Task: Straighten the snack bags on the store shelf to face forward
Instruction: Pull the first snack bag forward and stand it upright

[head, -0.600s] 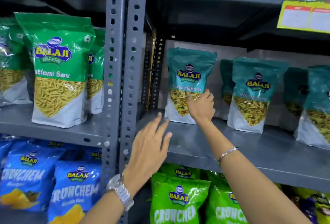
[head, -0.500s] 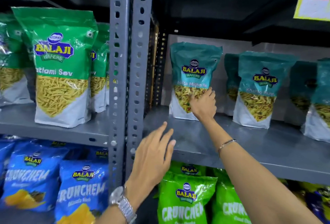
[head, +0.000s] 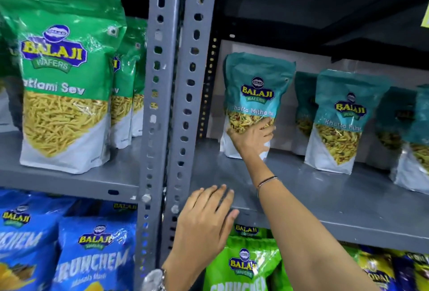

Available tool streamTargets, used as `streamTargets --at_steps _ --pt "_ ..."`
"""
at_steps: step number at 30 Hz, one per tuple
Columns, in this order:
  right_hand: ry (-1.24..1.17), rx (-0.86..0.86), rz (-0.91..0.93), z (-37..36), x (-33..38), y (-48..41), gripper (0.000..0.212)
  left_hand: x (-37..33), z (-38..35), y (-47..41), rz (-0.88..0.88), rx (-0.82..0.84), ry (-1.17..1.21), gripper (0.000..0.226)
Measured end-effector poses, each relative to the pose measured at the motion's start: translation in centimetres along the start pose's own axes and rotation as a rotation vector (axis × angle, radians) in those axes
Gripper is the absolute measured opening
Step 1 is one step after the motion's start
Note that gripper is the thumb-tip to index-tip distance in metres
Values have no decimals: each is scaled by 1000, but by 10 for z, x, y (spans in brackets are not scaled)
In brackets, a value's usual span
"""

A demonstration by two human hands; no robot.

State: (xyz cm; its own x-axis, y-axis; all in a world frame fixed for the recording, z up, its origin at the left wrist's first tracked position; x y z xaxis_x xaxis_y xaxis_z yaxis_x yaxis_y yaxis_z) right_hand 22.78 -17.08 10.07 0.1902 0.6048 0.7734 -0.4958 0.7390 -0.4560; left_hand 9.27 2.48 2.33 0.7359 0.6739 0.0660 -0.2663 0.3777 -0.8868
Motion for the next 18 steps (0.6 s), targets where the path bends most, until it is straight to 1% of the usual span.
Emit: streamTargets --at_steps 4,11,18 --pt "51 -23 25 2 0 -1 128 1 -2 0 4 2 -3 36" --pt "-6 -29 47 11 1 9 124 0 -1 0 -3 0 -34 36" --pt "-19 -47 74 32 1 32 124 -1 2 -1 -10 19 -11 37"
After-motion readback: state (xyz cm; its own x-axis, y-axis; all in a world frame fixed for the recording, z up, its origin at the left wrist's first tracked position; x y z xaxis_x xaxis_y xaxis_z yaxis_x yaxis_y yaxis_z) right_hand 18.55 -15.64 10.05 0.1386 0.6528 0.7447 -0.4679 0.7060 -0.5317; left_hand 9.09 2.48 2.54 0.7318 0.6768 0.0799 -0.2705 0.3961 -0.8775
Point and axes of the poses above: each hand's wrist, its own y-axis away from the middle knuckle, its own z-axis out of the back of the hand, x = y × z, the point moved 10 cm from there along -y, towards the middle knuckle, and after that the axes turned 5 degrees about -y, right-handed, at the moved point
